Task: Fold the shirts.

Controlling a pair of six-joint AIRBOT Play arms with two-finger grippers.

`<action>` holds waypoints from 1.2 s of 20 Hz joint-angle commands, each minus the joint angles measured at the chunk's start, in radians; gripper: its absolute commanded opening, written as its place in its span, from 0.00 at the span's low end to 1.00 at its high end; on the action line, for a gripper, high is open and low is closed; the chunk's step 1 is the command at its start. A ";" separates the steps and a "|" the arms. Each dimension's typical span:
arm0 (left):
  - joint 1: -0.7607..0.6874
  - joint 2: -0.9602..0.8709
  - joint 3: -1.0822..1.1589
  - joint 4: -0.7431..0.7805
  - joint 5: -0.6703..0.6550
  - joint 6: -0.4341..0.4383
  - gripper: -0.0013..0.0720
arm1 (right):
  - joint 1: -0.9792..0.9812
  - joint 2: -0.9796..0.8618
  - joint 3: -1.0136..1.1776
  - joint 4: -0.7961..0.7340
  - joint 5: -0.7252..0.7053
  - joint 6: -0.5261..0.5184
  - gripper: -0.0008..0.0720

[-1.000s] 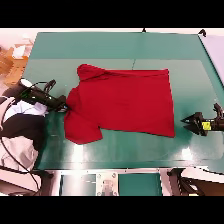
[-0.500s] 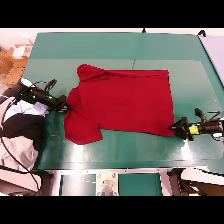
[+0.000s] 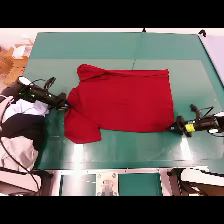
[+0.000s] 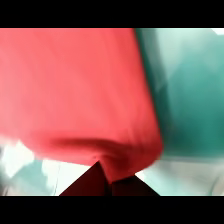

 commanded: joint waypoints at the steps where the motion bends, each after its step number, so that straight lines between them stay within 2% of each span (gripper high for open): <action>1: 0.001 0.038 0.014 -0.016 0.003 0.001 0.05 | 0.002 0.044 0.053 0.068 -0.022 -0.008 0.03; 3: 0.001 0.082 0.016 -0.028 0.001 0.002 0.05 | 0.002 0.090 0.075 0.111 -0.020 -0.008 0.03; 6: 0.001 0.240 0.065 -0.122 0.004 0.029 0.05 | 0.002 0.209 0.198 0.297 -0.010 -0.034 0.03; 9: 0.001 0.448 0.227 -0.250 0.006 0.053 0.05 | 0.002 0.353 0.461 0.525 -0.019 -0.061 0.03; 11: -0.002 0.583 0.380 -0.306 0.045 0.053 0.05 | 0.002 0.449 0.657 0.609 -0.080 -0.077 0.04; 15: -0.002 0.775 0.706 -0.300 0.117 0.053 0.05 | 0.001 0.620 0.960 0.605 -0.255 -0.094 0.03; 18: -0.002 0.846 0.858 -0.232 0.139 0.015 0.05 | 0.000 0.726 1.017 0.554 -0.386 -0.113 0.03; 21: -0.002 0.858 0.889 -0.169 0.097 -0.078 0.06 | 0.000 0.768 1.013 0.413 -0.406 -0.094 0.03; 24: -0.002 0.857 0.803 -0.104 0.055 -0.142 0.06 | 0.000 0.755 0.914 0.372 -0.391 -0.078 0.04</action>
